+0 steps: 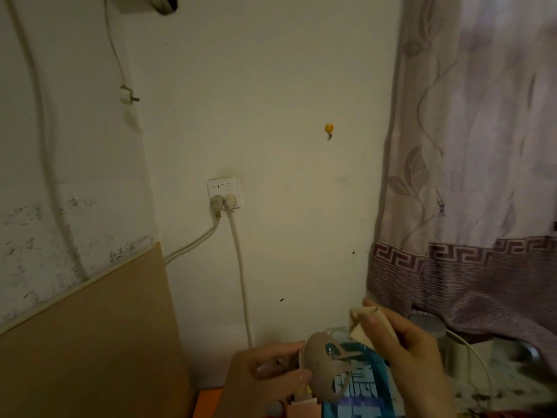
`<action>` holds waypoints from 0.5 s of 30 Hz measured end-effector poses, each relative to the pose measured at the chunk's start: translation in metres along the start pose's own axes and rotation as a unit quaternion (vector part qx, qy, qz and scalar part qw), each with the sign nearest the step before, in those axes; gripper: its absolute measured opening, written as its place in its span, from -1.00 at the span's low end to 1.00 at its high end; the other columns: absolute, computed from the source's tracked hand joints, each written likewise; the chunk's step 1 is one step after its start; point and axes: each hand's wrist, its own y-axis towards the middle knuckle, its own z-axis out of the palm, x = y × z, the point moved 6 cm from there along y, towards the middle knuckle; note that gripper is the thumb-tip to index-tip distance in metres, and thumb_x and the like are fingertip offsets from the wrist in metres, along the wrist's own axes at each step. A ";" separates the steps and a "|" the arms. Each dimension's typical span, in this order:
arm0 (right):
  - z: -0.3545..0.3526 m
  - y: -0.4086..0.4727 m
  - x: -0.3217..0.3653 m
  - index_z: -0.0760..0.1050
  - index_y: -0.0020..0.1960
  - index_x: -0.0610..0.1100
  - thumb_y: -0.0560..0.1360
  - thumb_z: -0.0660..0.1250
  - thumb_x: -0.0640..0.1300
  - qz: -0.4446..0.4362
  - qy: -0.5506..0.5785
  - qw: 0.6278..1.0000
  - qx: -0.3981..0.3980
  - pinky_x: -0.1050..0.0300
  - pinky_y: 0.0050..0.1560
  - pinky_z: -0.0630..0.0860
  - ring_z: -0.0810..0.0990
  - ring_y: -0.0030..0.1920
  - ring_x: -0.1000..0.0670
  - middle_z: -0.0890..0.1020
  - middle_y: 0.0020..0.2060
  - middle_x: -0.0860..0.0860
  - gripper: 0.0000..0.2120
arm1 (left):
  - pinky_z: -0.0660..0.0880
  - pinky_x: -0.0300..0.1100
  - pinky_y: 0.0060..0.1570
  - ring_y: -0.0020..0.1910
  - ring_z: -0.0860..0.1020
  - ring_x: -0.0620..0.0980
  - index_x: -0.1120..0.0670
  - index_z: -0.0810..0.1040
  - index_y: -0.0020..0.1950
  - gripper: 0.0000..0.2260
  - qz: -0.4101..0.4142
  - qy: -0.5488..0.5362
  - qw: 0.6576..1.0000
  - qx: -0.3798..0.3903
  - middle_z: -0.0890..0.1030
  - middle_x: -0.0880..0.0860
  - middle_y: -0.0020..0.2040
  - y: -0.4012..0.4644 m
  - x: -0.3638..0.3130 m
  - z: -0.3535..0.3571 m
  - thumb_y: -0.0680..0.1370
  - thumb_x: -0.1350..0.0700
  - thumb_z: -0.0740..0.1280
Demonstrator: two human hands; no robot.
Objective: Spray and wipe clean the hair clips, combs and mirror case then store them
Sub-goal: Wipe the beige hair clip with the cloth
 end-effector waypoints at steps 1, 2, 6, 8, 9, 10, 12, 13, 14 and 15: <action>0.005 0.000 0.004 0.66 0.00 0.02 0.36 0.41 -0.08 -0.013 -0.013 1.000 0.016 0.23 -0.05 0.52 0.63 -0.02 0.19 0.69 -0.05 0.16 -0.78 | 0.48 -0.48 -0.11 -0.12 0.63 -0.29 -0.15 0.70 -0.17 -0.61 0.012 0.007 1.000 0.000 0.70 -0.16 -0.19 0.000 0.001 -0.001 0.39 0.39 0.45; 0.010 -0.002 0.006 0.66 -0.01 0.03 0.33 0.41 -0.04 -0.023 -0.024 0.999 0.033 0.27 -0.04 0.51 0.62 0.00 0.25 0.69 -0.04 0.20 -0.76 | 0.49 -0.46 -0.09 -0.11 0.63 -0.26 -0.17 0.71 -0.21 -0.60 0.015 0.010 1.000 -0.004 0.71 -0.10 -0.16 -0.001 0.000 0.001 0.37 0.39 0.47; 0.026 -0.012 0.008 0.69 -0.08 0.06 0.31 0.46 -0.07 -0.031 -0.063 0.993 0.098 0.27 -0.01 0.56 0.64 -0.01 0.22 0.70 -0.09 0.20 -0.81 | 0.49 -0.45 -0.13 -0.09 0.65 -0.22 -0.11 0.73 -0.22 -0.62 -0.002 -0.011 1.000 0.007 0.72 0.00 -0.16 0.000 0.007 0.001 0.37 0.41 0.46; 0.028 -0.016 0.007 0.68 -0.04 0.01 0.37 0.47 -0.24 -0.044 -0.080 0.990 0.111 0.32 -0.10 0.56 0.66 -0.03 0.15 0.72 -0.12 0.15 -0.78 | 0.50 -0.44 -0.15 -0.10 0.66 -0.18 0.02 0.74 -0.17 -0.68 -0.004 -0.015 1.000 0.006 0.72 0.03 -0.17 -0.001 0.004 0.000 0.37 0.45 0.44; 0.028 -0.018 0.007 0.68 -0.02 -0.02 0.39 0.45 -0.29 -0.047 -0.083 0.988 0.119 0.35 -0.13 0.56 0.67 -0.03 0.14 0.72 -0.13 0.12 -0.76 | 0.50 -0.43 -0.15 -0.09 0.67 -0.17 0.06 0.73 -0.15 -0.69 -0.004 -0.015 1.000 0.008 0.72 0.03 -0.16 -0.001 0.003 0.000 0.36 0.46 0.43; 0.029 -0.019 0.007 0.68 0.00 -0.03 0.40 0.44 -0.31 -0.048 -0.087 0.987 0.129 0.36 -0.13 0.55 0.67 -0.03 0.13 0.72 -0.13 0.11 -0.75 | 0.51 -0.43 -0.15 -0.10 0.67 -0.17 0.05 0.73 -0.17 -0.68 -0.005 -0.015 1.000 0.007 0.72 0.02 -0.16 -0.001 0.003 -0.001 0.36 0.47 0.43; 0.029 -0.020 0.008 0.68 0.00 0.00 0.41 0.43 -0.30 -0.052 -0.096 0.983 0.150 0.38 -0.12 0.54 0.66 -0.02 0.17 0.71 -0.12 0.15 -0.74 | 0.50 -0.45 -0.17 -0.13 0.66 -0.20 0.01 0.73 -0.20 -0.66 -0.007 -0.015 1.000 0.006 0.72 0.00 -0.19 -0.001 0.002 -0.003 0.35 0.47 0.45; 0.028 -0.021 0.008 0.68 -0.01 0.03 0.41 0.44 -0.27 -0.050 -0.100 0.981 0.162 0.39 -0.10 0.53 0.65 -0.01 0.20 0.71 -0.11 0.19 -0.75 | 0.50 -0.45 -0.16 -0.13 0.66 -0.21 0.02 0.73 -0.18 -0.67 -0.007 -0.018 1.000 0.011 0.72 0.01 -0.19 -0.001 0.003 -0.004 0.33 0.46 0.48; 0.027 -0.021 0.008 0.68 -0.01 0.06 0.40 0.44 -0.21 -0.047 -0.103 0.979 0.170 0.40 -0.08 0.52 0.63 0.01 0.22 0.70 -0.09 0.21 -0.76 | 0.50 -0.43 -0.13 -0.13 0.66 -0.19 0.01 0.73 -0.15 -0.68 -0.002 -0.014 1.000 0.017 0.72 0.05 -0.18 -0.002 0.002 -0.004 0.31 0.42 0.52; 0.024 -0.019 0.008 0.68 -0.01 0.07 0.39 0.43 -0.15 -0.043 -0.105 0.979 0.167 0.39 -0.05 0.52 0.62 0.03 0.23 0.70 -0.07 0.22 -0.78 | 0.53 -0.36 -0.05 -0.12 0.64 -0.15 -0.02 0.73 -0.14 -0.69 0.000 -0.011 1.000 0.021 0.71 0.14 -0.15 -0.002 0.003 -0.004 0.31 0.38 0.53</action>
